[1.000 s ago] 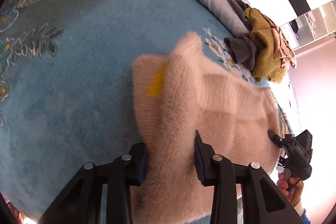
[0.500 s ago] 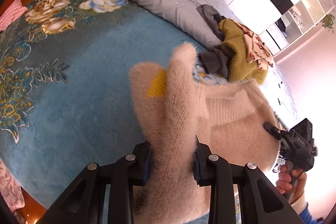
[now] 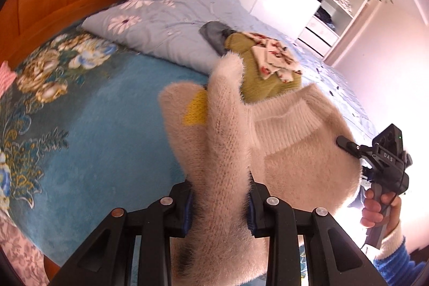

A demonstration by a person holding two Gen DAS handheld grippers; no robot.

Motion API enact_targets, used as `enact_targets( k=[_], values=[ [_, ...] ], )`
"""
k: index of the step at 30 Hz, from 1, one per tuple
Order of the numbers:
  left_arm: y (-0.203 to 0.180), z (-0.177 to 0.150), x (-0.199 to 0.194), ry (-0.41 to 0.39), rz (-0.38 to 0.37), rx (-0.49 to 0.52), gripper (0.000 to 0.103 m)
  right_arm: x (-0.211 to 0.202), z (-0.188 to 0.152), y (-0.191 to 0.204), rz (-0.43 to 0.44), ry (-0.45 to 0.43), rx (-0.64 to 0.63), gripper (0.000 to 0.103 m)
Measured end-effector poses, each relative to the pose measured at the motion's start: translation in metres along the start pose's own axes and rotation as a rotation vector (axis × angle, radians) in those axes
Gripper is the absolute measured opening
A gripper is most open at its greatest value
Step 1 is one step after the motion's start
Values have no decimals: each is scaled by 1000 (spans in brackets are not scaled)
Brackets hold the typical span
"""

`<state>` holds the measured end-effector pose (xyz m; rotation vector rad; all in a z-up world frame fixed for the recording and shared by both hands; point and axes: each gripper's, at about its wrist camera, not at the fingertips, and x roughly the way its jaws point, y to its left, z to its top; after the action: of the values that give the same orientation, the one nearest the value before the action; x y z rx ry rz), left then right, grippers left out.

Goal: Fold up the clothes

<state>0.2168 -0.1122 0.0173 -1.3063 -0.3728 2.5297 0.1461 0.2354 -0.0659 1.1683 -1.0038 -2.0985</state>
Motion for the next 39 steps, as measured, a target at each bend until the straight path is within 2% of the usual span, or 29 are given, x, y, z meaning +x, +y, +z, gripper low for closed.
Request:
enact_targets(
  k=[9,17,24,29,39],
  values=[
    [-103,24,-1,-14,-51,191,32,-88,20,4,13,-83,-79,41],
    [-199,39,19,-1,-158,302,32,-193,29,-5,-18,-199,-118,41],
    [-289,38,35,33,-276,405,32,-295,24,-19,-73,-334,-132,41],
    [-343,33,54,77,-332,436,32,-352,22,-32,-131,-433,-97,41],
    [-410,23,108,206,-389,446,32,-416,20,-86,-198,-483,-44,41]
  ],
)
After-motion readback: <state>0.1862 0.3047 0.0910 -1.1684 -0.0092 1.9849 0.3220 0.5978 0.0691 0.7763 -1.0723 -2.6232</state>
